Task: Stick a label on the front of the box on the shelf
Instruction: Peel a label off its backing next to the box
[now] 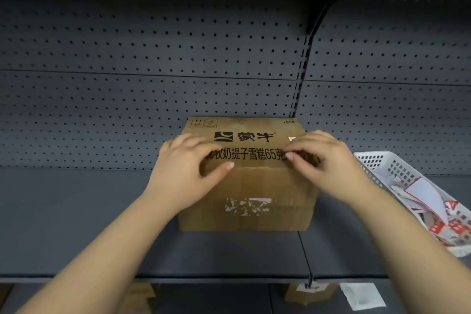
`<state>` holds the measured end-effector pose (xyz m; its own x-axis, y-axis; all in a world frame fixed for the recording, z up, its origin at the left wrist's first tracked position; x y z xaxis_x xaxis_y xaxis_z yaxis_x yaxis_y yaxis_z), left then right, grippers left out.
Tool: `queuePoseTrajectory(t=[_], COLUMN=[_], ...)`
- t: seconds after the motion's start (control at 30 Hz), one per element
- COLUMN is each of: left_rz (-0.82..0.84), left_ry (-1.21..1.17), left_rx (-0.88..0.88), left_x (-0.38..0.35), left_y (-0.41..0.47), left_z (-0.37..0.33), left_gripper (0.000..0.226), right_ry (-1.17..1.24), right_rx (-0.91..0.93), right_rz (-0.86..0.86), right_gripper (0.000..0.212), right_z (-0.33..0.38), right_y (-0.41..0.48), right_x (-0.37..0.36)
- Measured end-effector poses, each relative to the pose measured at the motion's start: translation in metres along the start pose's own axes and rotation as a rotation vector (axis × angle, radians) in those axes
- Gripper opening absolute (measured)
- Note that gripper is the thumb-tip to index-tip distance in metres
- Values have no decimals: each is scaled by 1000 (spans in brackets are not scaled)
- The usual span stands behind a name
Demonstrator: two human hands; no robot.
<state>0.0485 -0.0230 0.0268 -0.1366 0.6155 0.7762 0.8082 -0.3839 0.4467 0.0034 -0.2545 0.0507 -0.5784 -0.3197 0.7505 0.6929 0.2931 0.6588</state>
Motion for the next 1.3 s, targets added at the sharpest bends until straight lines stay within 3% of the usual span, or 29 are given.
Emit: queuePoseTrajectory(t=[0.1,0.2,0.43,0.63,0.87,1.07,1.3], left_rz=[-52,-41,-41,-37,-16,-3,-5], left_ry=[-31,-51,-34,-2,21,22,19], left_rx=[-34,-28,-48,-48,-50,-44,-43], left_x=[1,-7,-13,-14,-16,-17,-14], left_y=[14,27,28,27,26,26,26], left_z=[-1,-1,-3,-6,-6,-5,-9], left_gripper=[50,47,42,41,40,41,39], right_ry=[62,80,18,150,32,438,1151], right_rx=[-136,-262,-209,-210,-103,-268,-555], right_rz=[21,157,423,384,356,230,-73], right_gripper=[9,13,25,11,4,10,16], right_z=[-27,-52,-80,-87,-81,-102,-137], right_y=[13,26,43,46,49,38,2], right_x=[0,-12,-43,-45,-48,-45,-62])
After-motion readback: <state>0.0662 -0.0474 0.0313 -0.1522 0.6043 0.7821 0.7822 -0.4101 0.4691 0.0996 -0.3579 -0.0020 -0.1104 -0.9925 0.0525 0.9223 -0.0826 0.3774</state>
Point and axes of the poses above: each hand's wrist, its own y-axis towards the middle knuckle, its own x-axis out of the back of the hand, z = x × y, the point moved 6 cm from there along y, towards the middle knuckle, and after that the axes turned 14 degrees about -y, right-handed, at the moved point
